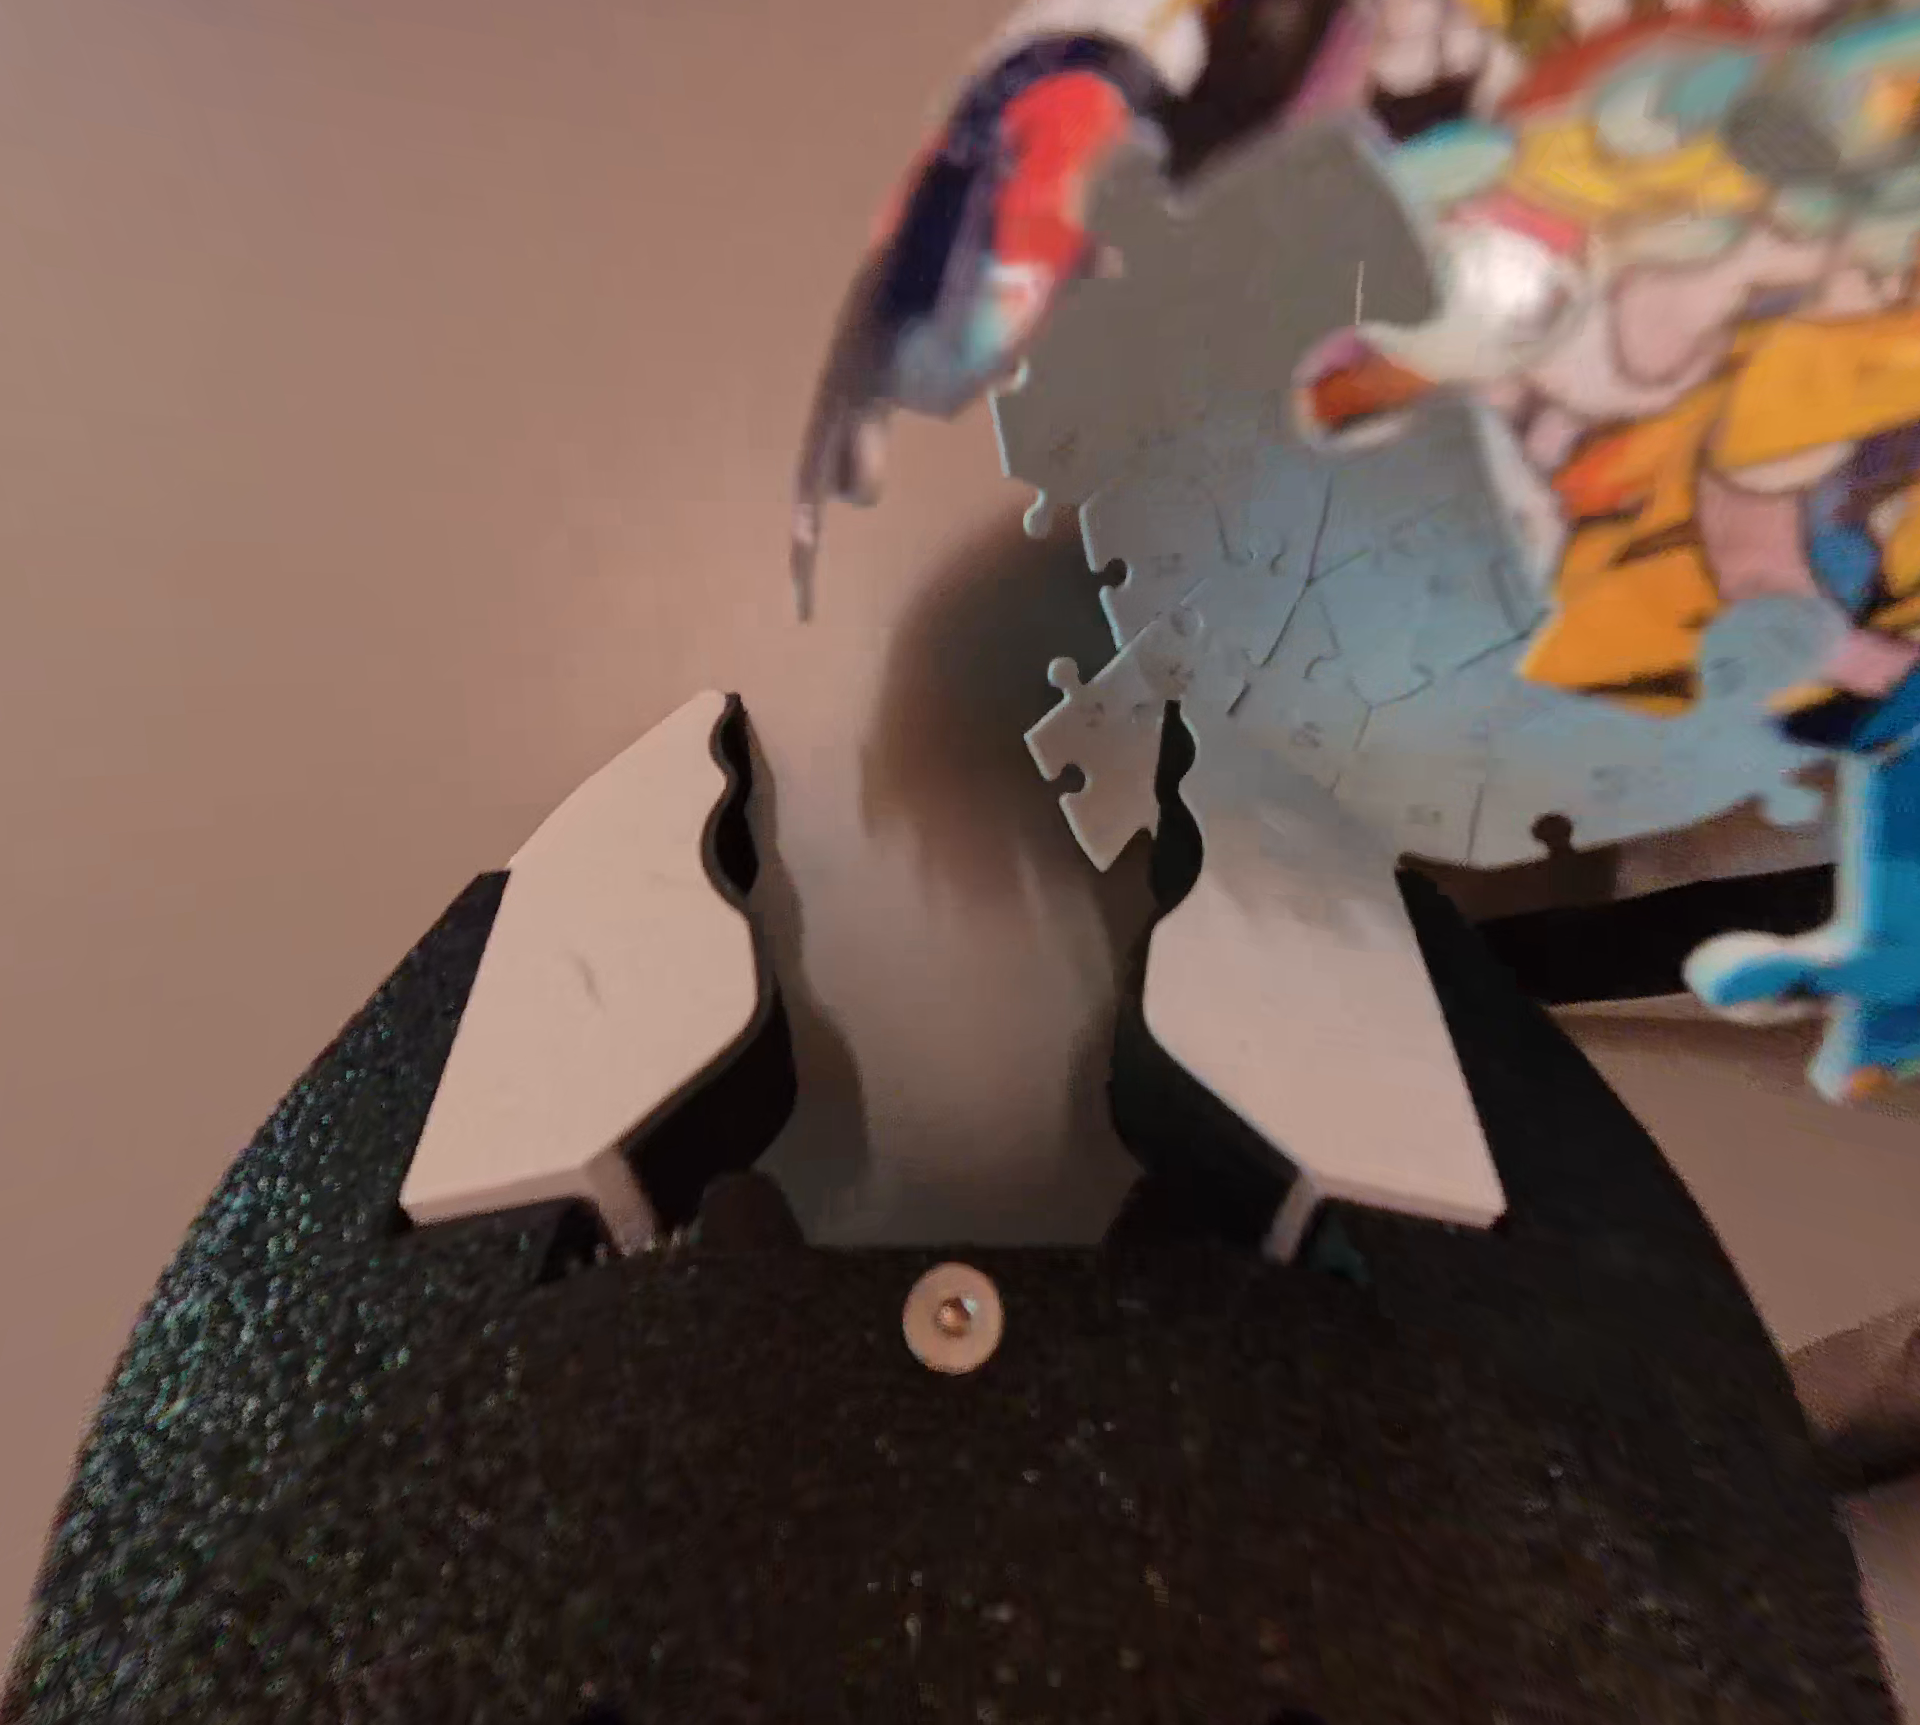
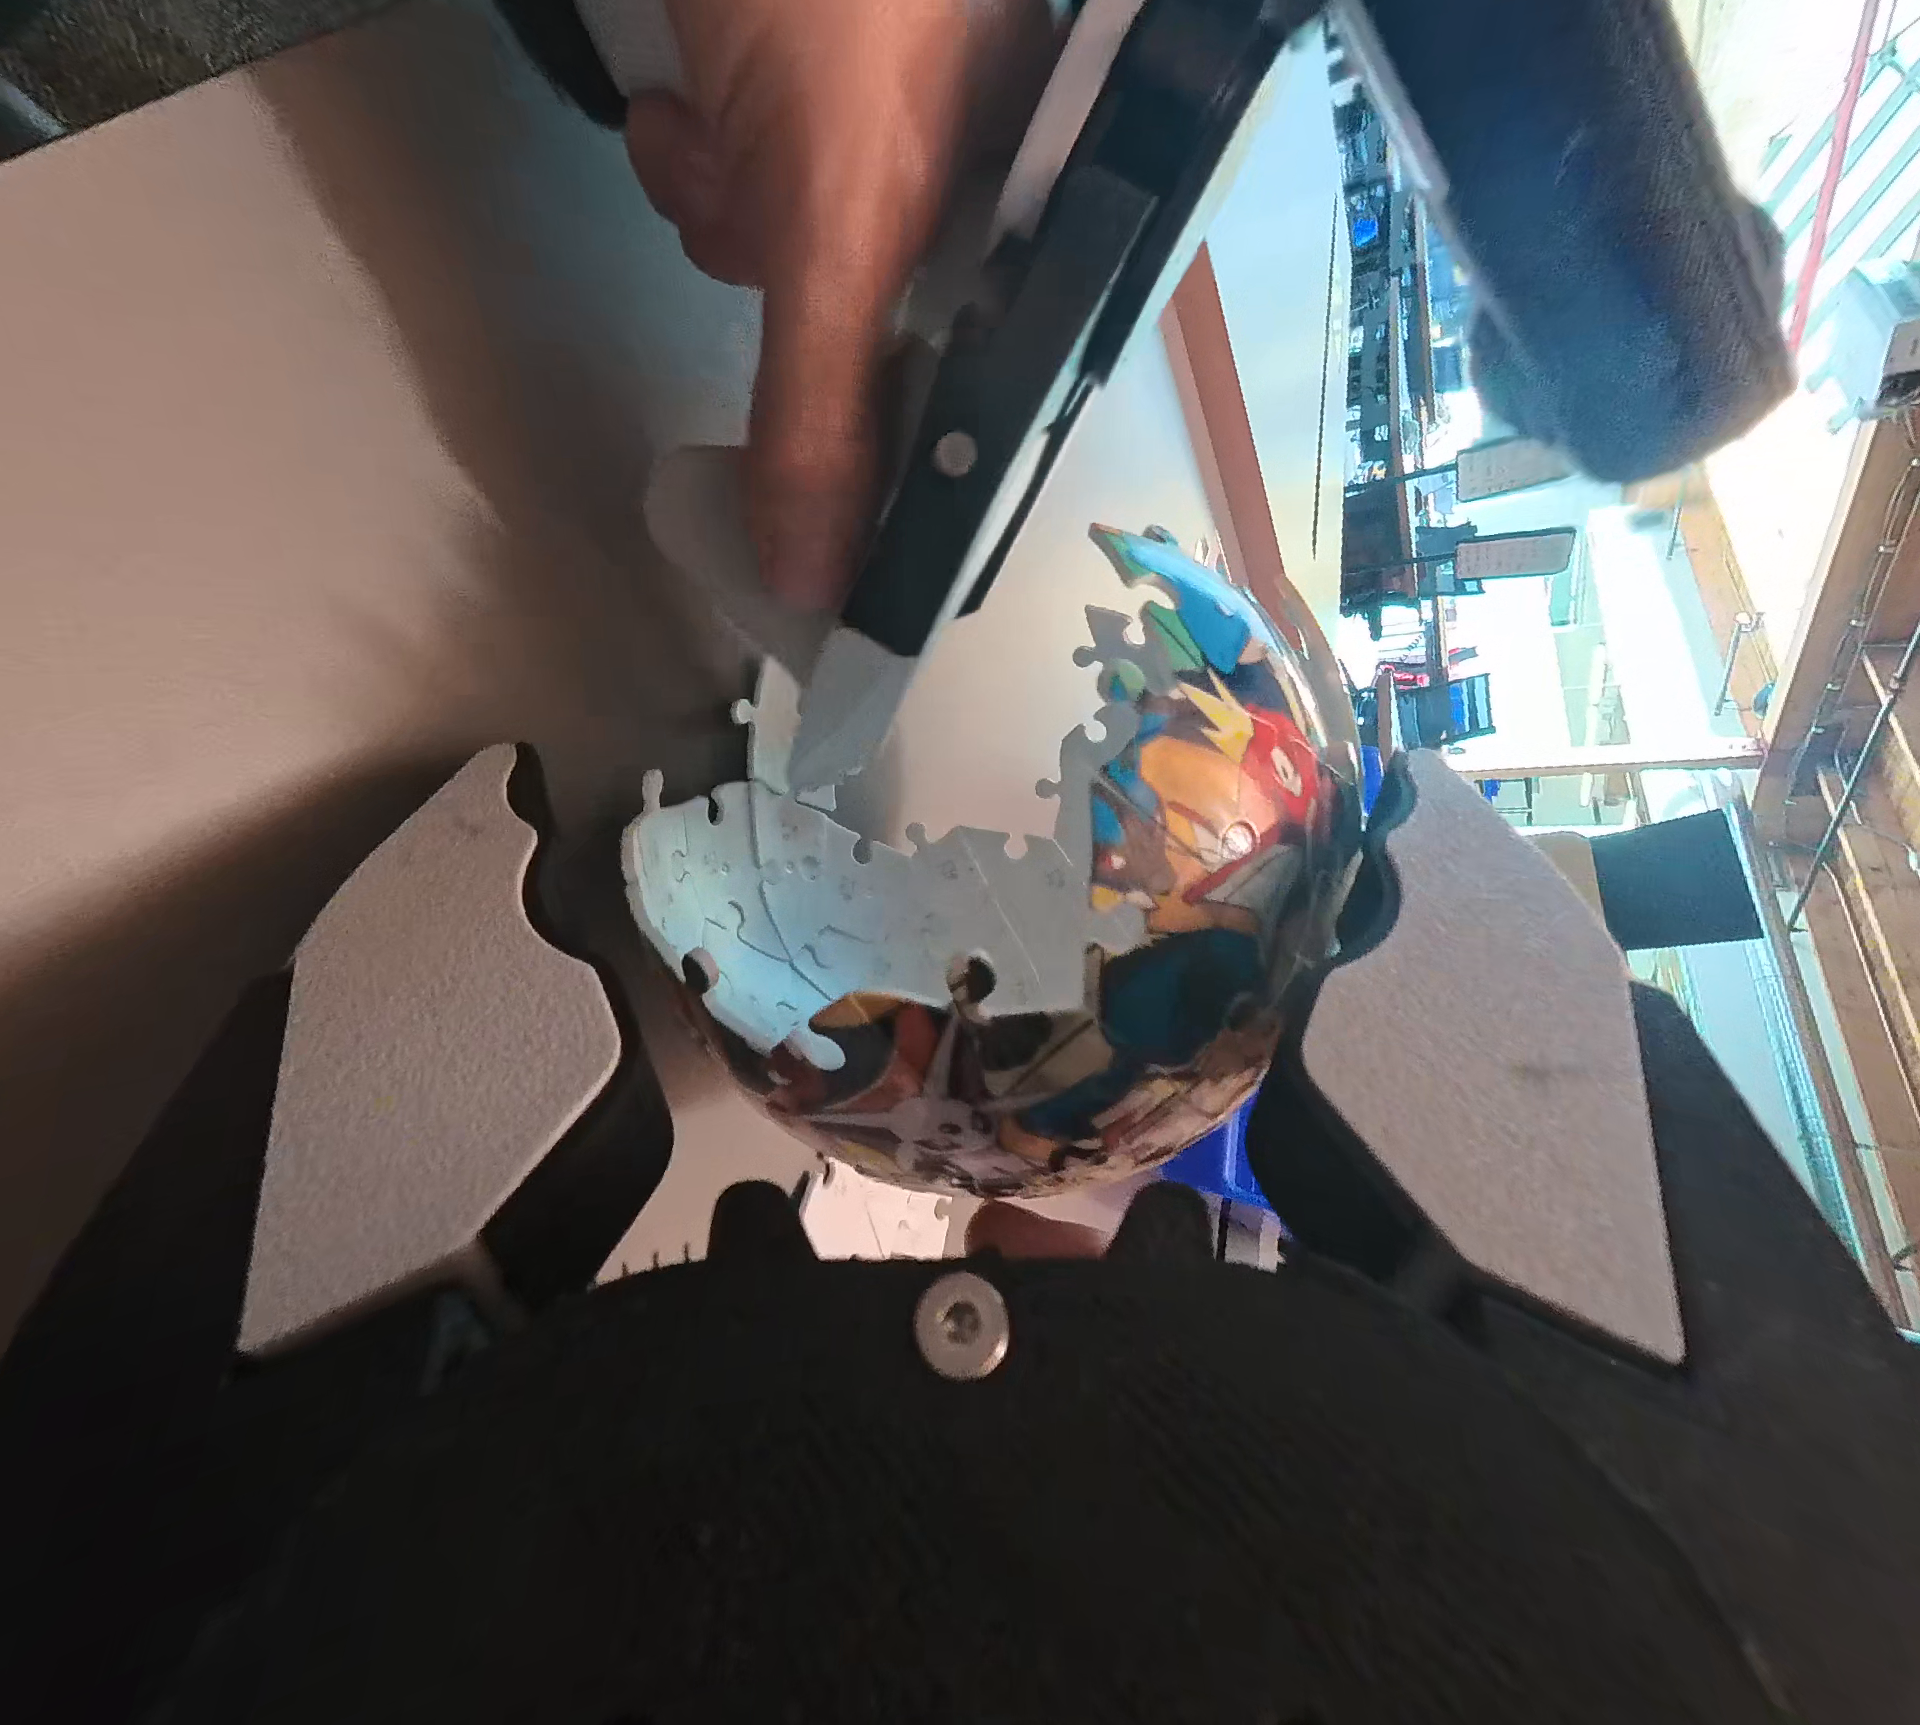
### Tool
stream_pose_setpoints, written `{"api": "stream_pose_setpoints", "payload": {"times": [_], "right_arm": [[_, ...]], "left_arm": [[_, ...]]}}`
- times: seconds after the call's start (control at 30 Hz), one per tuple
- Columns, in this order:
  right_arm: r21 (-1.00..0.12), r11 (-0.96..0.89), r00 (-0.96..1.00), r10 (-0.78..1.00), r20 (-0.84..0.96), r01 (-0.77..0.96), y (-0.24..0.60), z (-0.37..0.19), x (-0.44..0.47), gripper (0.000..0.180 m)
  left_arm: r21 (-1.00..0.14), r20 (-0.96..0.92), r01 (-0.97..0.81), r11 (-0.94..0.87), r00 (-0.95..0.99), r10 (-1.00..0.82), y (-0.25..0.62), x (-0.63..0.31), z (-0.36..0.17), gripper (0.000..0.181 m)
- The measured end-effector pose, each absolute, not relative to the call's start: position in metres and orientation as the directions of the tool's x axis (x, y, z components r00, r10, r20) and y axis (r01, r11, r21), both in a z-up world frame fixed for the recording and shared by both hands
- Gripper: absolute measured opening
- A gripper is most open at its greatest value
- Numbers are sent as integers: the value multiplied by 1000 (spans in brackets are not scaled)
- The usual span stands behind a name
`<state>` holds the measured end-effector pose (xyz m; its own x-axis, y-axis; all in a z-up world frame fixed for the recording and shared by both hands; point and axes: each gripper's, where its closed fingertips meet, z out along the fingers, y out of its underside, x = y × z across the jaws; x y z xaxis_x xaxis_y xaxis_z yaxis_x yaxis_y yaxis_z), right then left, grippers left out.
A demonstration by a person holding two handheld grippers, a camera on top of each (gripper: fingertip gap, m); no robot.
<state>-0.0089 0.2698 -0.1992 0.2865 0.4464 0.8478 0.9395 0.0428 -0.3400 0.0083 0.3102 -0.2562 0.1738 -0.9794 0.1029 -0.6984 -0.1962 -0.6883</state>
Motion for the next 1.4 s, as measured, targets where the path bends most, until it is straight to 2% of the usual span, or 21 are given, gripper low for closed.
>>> {"api": "stream_pose_setpoints", "payload": {"times": [0.1,0.47,0.67,0.73,0.8,0.97,1.23,1.4], "right_arm": [[-343,43,289,447,846,938,270,-199,-8,142],[-340,50,283,447,848,939,269,-199,-10,142],[-341,57,281,448,849,938,269,-199,-12,142],[-341,54,283,447,849,939,270,-199,-11,142],[-339,51,282,447,849,939,269,-199,-9,142],[-347,48,291,448,846,937,270,-199,-8,142],[-351,39,298,443,845,936,270,-199,-4,142],[-371,-6,338,428,838,928,270,-200,9,143]], "left_arm": [[-740,180,-615,-273,209,-961,316,14,-244,72],[-689,20,-704,-174,222,-975,318,13,-260,78],[-675,-13,-730,-106,156,-988,308,15,-259,66],[-680,-43,-728,-92,165,-985,313,15,-258,74],[-680,6,-720,-139,184,-983,315,13,-260,81],[-752,225,-590,-295,191,-956,319,12,-238,81],[-696,144,-671,-254,216,-966,328,0,-249,85],[-729,156,-636,-254,208,-966,326,2,-238,85]]}}
